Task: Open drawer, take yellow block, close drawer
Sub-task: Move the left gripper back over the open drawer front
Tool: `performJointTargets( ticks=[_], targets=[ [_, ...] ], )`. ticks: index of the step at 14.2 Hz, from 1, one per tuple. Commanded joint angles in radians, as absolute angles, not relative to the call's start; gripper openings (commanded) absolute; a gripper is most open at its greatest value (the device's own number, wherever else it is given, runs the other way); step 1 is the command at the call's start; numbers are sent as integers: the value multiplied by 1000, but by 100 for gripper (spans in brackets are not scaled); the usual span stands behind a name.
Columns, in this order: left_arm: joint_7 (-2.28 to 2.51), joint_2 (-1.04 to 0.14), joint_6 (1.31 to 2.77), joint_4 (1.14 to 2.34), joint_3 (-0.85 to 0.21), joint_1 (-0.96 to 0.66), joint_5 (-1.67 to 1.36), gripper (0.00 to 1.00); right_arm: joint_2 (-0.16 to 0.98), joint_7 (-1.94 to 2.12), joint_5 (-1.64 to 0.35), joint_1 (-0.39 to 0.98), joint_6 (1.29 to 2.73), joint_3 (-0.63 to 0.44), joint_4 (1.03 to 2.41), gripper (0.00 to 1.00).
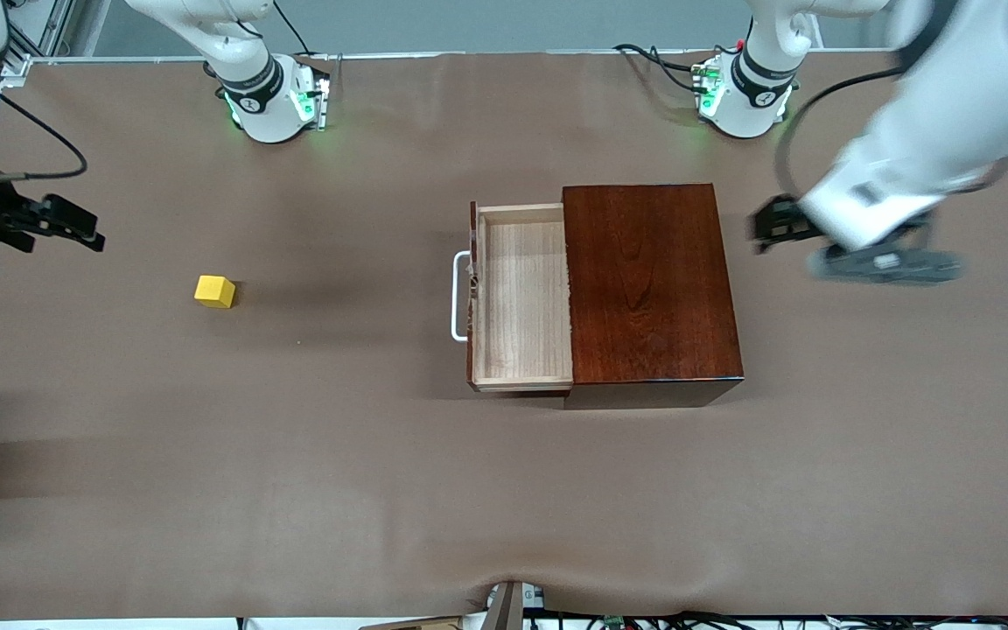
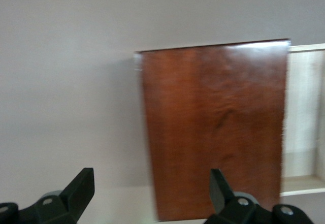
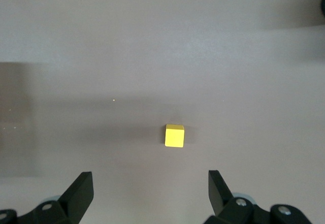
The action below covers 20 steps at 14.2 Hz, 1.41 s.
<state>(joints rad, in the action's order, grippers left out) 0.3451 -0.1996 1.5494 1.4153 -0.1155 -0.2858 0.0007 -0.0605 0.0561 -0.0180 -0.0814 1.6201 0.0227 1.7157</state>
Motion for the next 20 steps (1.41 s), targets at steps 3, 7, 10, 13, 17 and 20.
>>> performJointTargets(
  ticks=[3, 7, 10, 13, 17, 20],
  targets=[
    [737, -322, 1658, 1361, -109, -486, -11, 100, -63, 37, 6, -71, 1574, 18, 1671, 100],
    [1078, -412, 1773, 1359, -110, -629, -9, 100, -61, 35, 5, -69, 1585, 20, 1674, 100],
    [1390, -462, 1859, 1358, -104, -716, -3, 100, -60, 32, 0, -69, 1589, 18, 1672, 100],
    [1622, -540, 1962, 1298, -103, -761, -5, 100, -58, 3, -2, -69, 1600, 18, 1672, 100],
    [2061, -613, 2098, 1243, -100, -810, -5, 100, -57, -34, -6, -67, 1611, 20, 1672, 100],
    [2328, -632, 2169, 1241, -100, -822, -5, 100, -55, -34, -8, -67, 1611, 20, 1672, 100]
  ],
)
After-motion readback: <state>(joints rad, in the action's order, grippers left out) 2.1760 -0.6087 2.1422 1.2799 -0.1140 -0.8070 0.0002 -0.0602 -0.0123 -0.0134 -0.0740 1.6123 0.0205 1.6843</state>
